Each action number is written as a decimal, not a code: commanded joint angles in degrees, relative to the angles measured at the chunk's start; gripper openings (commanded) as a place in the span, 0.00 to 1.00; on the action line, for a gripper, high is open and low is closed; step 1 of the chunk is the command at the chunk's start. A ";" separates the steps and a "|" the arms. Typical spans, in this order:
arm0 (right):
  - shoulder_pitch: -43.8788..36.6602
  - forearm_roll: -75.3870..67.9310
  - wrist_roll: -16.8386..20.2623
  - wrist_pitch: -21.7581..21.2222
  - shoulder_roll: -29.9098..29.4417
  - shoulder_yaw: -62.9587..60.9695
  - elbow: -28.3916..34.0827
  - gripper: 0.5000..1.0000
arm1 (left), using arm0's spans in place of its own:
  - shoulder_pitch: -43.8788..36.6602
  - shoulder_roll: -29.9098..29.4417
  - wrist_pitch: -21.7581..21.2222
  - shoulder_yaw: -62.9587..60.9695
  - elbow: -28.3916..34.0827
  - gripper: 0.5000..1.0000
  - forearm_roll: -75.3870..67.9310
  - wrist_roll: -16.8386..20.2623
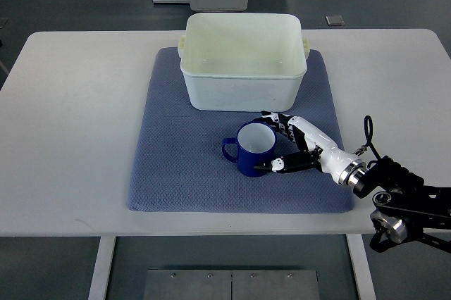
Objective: Place cup in box with right hand
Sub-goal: 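Close the right hand fingers around the blue mug's body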
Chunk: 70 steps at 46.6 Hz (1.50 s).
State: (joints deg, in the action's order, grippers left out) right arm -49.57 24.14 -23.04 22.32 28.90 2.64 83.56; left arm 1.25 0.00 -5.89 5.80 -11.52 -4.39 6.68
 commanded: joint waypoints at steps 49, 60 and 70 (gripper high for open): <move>-2.37 -2.69 0.80 3.52 -4.99 2.98 -1.30 0.96 | -0.02 0.00 0.00 0.00 0.00 1.00 0.00 0.00; -3.43 -2.78 0.80 4.66 -5.52 4.03 -1.30 0.75 | -0.02 0.00 0.00 0.00 0.00 1.00 0.00 0.00; -5.27 -3.48 0.63 6.06 -5.78 6.85 -1.30 0.51 | -0.02 0.00 0.00 0.00 0.00 1.00 0.00 0.00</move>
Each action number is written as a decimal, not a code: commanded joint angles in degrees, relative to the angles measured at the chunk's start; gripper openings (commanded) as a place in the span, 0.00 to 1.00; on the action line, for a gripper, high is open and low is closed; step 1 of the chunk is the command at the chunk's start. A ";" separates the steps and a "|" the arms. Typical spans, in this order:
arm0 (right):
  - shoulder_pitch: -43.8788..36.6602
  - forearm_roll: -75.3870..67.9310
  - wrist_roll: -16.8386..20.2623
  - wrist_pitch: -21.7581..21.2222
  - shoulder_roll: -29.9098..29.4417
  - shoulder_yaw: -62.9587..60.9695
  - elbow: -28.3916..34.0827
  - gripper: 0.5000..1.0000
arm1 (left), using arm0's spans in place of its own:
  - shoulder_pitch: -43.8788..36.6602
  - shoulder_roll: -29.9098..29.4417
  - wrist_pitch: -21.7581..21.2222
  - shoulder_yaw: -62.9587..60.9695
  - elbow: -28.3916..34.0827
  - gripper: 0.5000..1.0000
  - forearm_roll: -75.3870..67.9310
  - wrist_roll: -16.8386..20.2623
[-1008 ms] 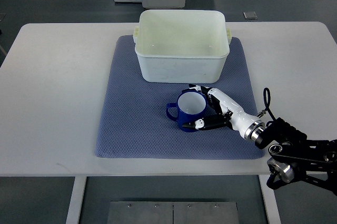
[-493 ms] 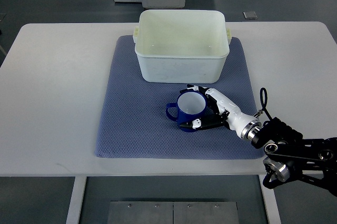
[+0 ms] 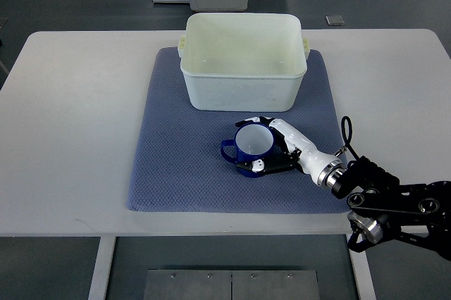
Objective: Place cup in box with right hand
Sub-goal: 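Close the right hand fingers around the blue mug's body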
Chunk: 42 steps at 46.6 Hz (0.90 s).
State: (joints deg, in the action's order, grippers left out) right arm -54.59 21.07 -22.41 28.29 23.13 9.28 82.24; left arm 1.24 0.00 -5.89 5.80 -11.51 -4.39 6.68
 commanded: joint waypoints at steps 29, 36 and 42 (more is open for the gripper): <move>-2.71 -3.05 -2.73 0.10 0.16 0.57 0.56 0.00 | 0.00 0.00 0.00 0.00 0.00 1.00 0.00 0.00; -2.63 -3.05 -3.60 0.01 0.77 0.57 1.61 0.00 | 0.00 0.00 0.00 0.00 0.00 1.00 0.09 0.00; -2.71 -2.97 -4.48 0.01 2.53 0.57 3.89 0.00 | 0.00 0.00 0.00 0.00 0.00 1.00 0.00 0.00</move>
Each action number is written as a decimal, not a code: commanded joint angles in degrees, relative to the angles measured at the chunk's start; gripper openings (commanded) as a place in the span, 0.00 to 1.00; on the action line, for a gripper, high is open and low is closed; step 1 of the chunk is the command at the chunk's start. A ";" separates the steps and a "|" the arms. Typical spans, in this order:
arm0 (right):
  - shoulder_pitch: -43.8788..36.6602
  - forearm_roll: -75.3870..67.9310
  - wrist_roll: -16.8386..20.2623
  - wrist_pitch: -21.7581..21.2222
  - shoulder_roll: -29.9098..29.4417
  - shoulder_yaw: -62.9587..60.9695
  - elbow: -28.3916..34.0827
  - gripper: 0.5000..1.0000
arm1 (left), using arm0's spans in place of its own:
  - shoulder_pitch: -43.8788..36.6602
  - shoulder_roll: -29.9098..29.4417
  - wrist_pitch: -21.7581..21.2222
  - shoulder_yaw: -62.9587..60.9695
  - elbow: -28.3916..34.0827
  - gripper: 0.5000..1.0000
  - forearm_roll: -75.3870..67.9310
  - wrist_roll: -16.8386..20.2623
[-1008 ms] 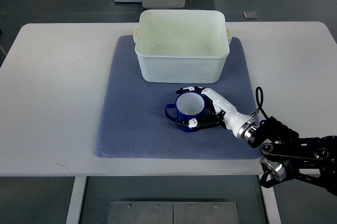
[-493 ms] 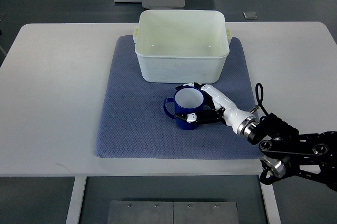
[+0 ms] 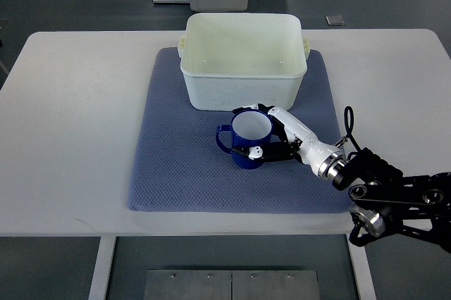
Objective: Place cup in box with right hand
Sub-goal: 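Close the right hand fingers around the blue mug's body, then lift the blue mug with the right hand over the cream tub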
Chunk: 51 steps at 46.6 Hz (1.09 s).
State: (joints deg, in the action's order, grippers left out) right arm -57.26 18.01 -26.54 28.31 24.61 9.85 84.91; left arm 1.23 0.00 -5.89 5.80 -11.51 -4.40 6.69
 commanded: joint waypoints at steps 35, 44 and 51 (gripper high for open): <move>-6.46 0.01 -5.54 -0.36 3.34 -0.80 6.58 0.00 | 0.00 0.00 0.00 0.00 0.00 1.00 0.00 -0.01; -11.82 -5.35 -4.48 -0.54 2.38 -0.80 5.71 0.00 | 0.00 0.00 0.00 0.00 0.00 1.00 0.00 -0.01; -16.04 -9.22 -4.13 -0.54 0.36 -0.80 3.77 0.00 | 0.08 0.00 0.00 0.00 0.00 1.00 0.00 -0.01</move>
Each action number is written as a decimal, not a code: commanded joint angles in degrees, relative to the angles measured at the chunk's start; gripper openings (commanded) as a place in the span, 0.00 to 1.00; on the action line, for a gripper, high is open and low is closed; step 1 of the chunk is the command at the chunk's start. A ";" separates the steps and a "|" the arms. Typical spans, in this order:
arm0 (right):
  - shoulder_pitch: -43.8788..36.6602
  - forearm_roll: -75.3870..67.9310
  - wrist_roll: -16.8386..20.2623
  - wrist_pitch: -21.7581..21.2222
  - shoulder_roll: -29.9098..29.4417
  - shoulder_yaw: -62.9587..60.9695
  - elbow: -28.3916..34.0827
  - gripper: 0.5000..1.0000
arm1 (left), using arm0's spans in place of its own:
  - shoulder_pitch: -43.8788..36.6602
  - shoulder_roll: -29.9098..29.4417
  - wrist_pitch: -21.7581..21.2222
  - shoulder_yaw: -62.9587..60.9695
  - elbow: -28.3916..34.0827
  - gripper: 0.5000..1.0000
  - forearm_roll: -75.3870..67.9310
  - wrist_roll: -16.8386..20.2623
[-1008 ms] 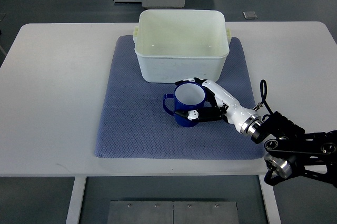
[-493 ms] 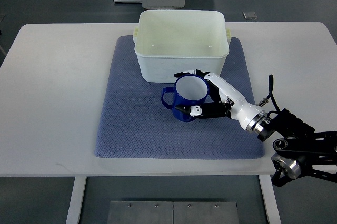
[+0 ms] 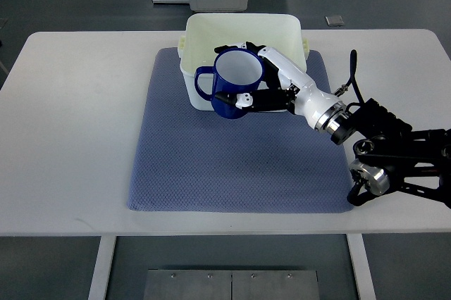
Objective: Place cup in box with right hand
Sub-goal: 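Lift the blue mug with the right hand over the cream tub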
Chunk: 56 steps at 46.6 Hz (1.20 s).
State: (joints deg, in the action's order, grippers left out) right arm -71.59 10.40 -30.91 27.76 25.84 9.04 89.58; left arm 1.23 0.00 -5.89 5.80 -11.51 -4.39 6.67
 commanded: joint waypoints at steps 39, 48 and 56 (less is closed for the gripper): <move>-8.21 -14.18 8.76 0.01 -14.32 0.45 -23.39 0.00 | 0.00 0.00 0.00 0.00 0.00 1.00 0.00 0.01; -8.21 -16.82 10.86 -0.08 -16.52 0.62 -29.28 0.00 | 0.00 0.00 0.00 0.00 0.00 1.00 0.00 0.01; -8.30 -16.82 13.76 -2.35 -18.72 0.71 -35.60 0.00 | 0.08 0.00 0.00 0.00 0.00 1.00 0.00 0.01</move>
State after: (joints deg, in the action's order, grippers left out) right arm -79.87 -6.43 -17.95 26.88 7.88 9.73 56.26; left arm 1.24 0.00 -5.89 5.80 -11.51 -4.39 6.67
